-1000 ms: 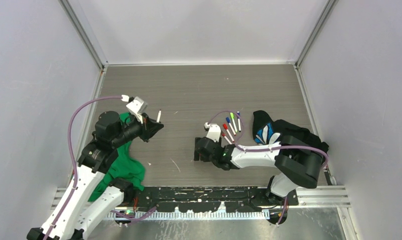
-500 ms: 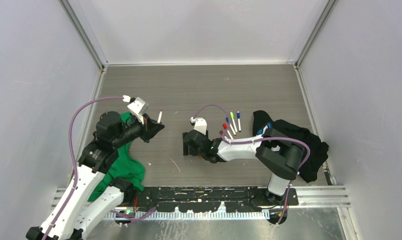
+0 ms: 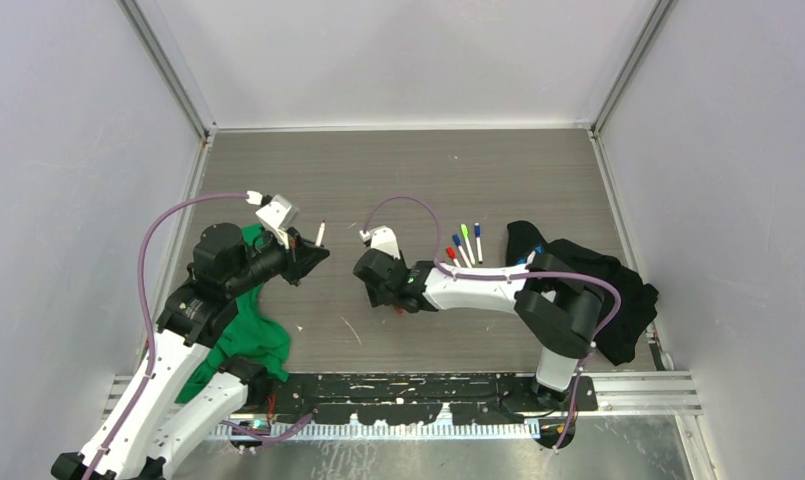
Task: Insert the pens into the pen caps
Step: Insert the pen cap onto the pen.
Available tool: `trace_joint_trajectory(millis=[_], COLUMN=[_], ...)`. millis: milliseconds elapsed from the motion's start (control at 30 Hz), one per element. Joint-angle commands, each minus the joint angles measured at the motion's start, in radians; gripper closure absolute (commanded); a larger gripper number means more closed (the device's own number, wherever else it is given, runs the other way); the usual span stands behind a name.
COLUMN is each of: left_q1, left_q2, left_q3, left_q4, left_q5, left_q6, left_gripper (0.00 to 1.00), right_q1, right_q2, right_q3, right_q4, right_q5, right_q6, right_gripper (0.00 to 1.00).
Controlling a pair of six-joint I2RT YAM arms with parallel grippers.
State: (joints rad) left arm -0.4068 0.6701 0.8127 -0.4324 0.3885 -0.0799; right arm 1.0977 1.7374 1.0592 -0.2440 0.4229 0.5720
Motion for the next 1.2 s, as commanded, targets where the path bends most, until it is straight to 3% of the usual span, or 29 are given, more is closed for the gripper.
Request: trace_joint_trajectory(millis=[0, 400, 1167], left_q1=[-0.006, -0.007, -0.015], left_q2=[-0.006, -0.001, -0.01], left_q3=[0.002, 0.002, 0.0], left_q4=[0.012, 0.012, 0.01], left_q5=[-0.008, -0.012, -0.017], left_q6=[0.022, 0.023, 0.025], left_gripper=[1.0, 1.0, 1.0], right_q1=[0.004, 0.001, -0.017], right_q2=[0.037, 0.101, 0.045], right_q3=[0.069, 0.13, 0.053], right_q4=[-0.11, -0.185, -0.242], right_q5=[-0.02, -0.035, -0.088], right_q6=[-0.087, -0.08, -0.023], right_gripper=[0.48, 0.59, 0.62])
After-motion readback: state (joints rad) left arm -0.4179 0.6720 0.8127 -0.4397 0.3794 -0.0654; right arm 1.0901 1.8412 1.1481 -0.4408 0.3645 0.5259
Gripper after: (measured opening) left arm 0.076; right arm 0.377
